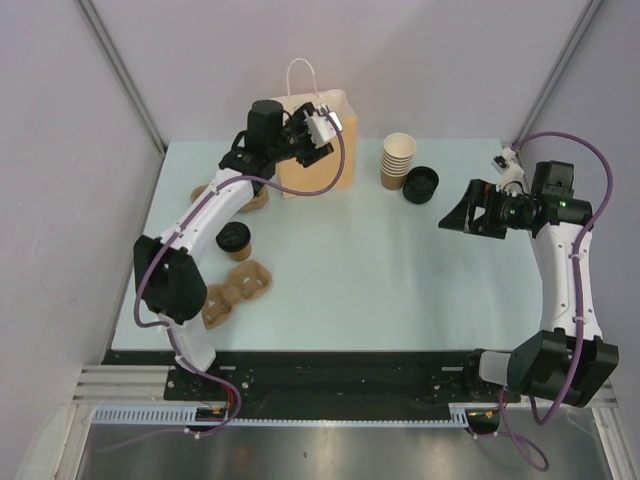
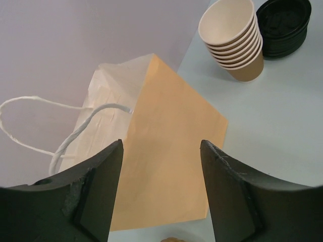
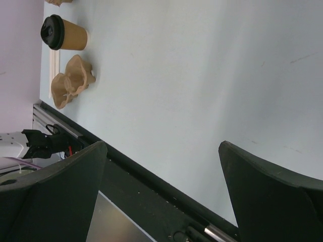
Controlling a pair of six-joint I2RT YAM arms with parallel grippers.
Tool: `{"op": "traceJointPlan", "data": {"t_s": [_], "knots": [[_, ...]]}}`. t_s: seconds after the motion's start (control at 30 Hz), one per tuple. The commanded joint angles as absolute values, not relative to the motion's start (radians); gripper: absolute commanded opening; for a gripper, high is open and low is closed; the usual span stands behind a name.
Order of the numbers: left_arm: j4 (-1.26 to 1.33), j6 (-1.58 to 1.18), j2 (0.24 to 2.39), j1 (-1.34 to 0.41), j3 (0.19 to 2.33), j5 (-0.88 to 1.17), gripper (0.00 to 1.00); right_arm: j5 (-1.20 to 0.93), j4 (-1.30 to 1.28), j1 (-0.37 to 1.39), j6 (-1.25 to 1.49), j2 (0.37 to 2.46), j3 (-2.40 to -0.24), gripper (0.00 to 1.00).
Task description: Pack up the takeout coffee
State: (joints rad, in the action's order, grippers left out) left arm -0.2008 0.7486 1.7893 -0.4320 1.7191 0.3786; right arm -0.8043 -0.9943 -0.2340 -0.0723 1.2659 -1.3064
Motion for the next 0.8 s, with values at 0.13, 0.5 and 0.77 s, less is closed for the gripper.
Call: {"op": "traceJointPlan", "data": {"t_s": [0.13, 0.5, 0.77], "knots": [[-0.17, 0.71, 1.701, -0.403, 1.733, 0.484, 0.67, -0.853, -0.968, -0.261, -0.075, 1.241, -1.299, 1.0], [-0.294, 0.681, 1.661, -0.239, 1.782, 0.586, 0.73, -0.896, -0.95, -0.278, -0.054, 1.264, -1.299, 1.0], [-0.29, 0.71, 1.83, -0.236, 1.928, 0.584, 0.78, -0.89, -0.954, -0.279, -0.058, 1.275, -1.293, 1.0]]}}
